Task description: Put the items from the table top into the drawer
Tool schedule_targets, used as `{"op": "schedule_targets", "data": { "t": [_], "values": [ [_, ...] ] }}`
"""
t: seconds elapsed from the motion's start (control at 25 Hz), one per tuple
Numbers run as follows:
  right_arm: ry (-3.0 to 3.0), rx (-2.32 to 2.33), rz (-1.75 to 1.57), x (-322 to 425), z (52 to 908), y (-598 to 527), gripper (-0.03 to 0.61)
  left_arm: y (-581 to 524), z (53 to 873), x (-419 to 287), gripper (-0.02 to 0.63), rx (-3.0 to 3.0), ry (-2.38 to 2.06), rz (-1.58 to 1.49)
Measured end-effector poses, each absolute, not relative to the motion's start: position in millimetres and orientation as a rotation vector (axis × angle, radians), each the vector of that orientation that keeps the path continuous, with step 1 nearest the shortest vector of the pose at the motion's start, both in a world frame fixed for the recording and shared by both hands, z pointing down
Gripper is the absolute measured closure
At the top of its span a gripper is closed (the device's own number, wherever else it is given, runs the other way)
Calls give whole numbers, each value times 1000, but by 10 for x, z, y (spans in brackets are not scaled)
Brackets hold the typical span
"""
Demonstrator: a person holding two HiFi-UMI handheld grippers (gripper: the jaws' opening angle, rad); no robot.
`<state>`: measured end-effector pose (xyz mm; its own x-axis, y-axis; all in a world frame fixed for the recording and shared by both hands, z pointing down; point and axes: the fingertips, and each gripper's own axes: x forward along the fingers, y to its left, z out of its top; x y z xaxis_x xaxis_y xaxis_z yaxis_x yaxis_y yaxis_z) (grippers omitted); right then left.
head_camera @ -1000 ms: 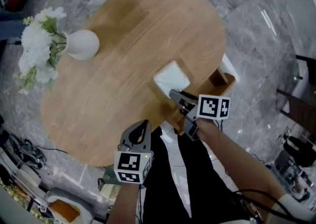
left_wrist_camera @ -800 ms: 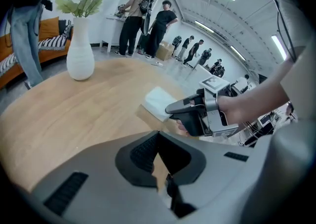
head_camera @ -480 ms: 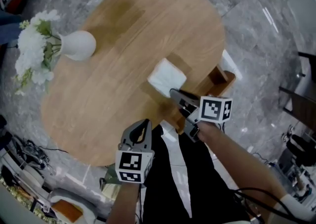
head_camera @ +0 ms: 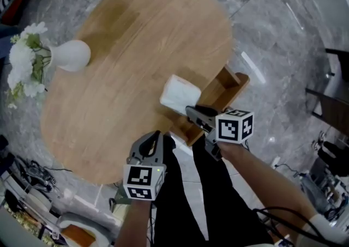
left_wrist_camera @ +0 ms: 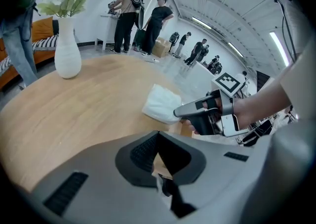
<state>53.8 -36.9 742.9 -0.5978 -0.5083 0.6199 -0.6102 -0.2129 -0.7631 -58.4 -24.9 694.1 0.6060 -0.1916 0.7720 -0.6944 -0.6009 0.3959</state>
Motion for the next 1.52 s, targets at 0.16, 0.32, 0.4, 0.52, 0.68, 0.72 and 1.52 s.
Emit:
{"op": "schedule_targets", "data": {
  "t": [0.16,0.32,0.4,0.52,0.68,0.72,1.52],
  "values": [
    [-1935,1379,1863,688,7409,-221,494,-134,6973,-506,612,2128,-668,938],
    [-1946,1395,1834,815,7400,-98,494,-36,7004,-411,612,2135,-645,950],
    [-1942,1403,1834,865,7401,-21,494,22,7019,-364,612,2140,-621,961],
    [-1946,1381,1800,936,7410,110,494,75,7032,-292,612,2149,-591,975],
    [-1941,1340,1768,1068,7447,312,494,103,7032,-222,612,2156,-584,986],
    [-1938,1329,1757,1111,7460,360,494,109,7034,-208,612,2156,-586,986],
    [-1790,963,1515,1780,7933,636,485,273,7077,132,612,2094,-658,951]
  ]
}}
